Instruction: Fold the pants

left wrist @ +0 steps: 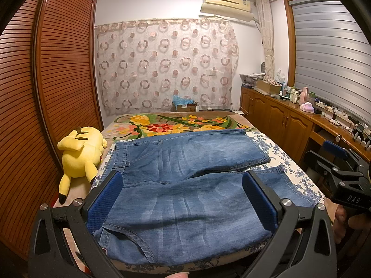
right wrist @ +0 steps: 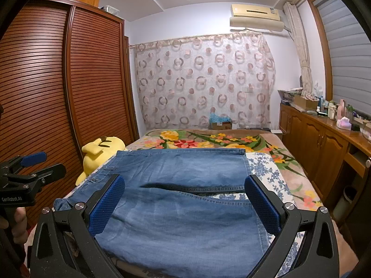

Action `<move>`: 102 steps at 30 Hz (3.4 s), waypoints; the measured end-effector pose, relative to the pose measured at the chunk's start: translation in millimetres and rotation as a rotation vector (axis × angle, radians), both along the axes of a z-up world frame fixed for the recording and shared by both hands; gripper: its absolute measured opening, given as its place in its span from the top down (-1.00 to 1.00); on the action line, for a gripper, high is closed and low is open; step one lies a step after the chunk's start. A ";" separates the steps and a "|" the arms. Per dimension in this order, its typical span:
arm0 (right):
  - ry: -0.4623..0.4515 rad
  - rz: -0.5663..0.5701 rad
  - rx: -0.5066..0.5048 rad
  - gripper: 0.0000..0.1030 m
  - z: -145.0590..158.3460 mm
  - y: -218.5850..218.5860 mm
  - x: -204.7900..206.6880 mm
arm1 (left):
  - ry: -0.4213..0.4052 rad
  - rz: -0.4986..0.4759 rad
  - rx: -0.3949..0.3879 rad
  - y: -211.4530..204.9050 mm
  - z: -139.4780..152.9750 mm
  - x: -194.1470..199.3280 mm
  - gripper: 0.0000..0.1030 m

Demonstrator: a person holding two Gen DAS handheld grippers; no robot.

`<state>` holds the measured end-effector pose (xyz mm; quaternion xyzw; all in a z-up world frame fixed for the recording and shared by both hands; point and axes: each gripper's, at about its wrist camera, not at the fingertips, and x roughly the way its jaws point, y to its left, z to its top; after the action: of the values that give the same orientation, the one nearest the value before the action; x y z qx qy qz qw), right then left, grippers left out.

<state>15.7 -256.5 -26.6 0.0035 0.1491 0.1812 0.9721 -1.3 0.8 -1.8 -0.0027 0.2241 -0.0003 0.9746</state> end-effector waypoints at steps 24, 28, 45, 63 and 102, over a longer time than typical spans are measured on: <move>0.003 -0.001 0.001 -1.00 -0.3 -0.4 0.4 | -0.001 0.001 -0.001 0.0 0.3 0.0 -1.00; 0.002 0.000 0.002 -1.00 -0.3 -0.4 0.1 | 0.000 0.000 -0.001 -0.1 0.3 0.1 -1.00; 0.034 -0.005 0.008 -1.00 -5.6 1.3 3.8 | 0.017 0.006 -0.003 3.1 -13.6 3.4 -1.00; 0.124 -0.035 -0.023 -1.00 -10.7 -2.6 25.3 | 0.140 0.029 -0.016 18.0 -58.3 23.6 -1.00; 0.405 -0.052 -0.159 -0.86 -1.5 -17.4 18.5 | 0.353 0.244 -0.101 168.6 -156.4 18.0 -0.22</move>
<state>34.1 -273.9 -28.1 -0.0330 0.3550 0.1395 0.9238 16.7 169.4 -158.2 -0.0785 0.3891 0.1067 0.9116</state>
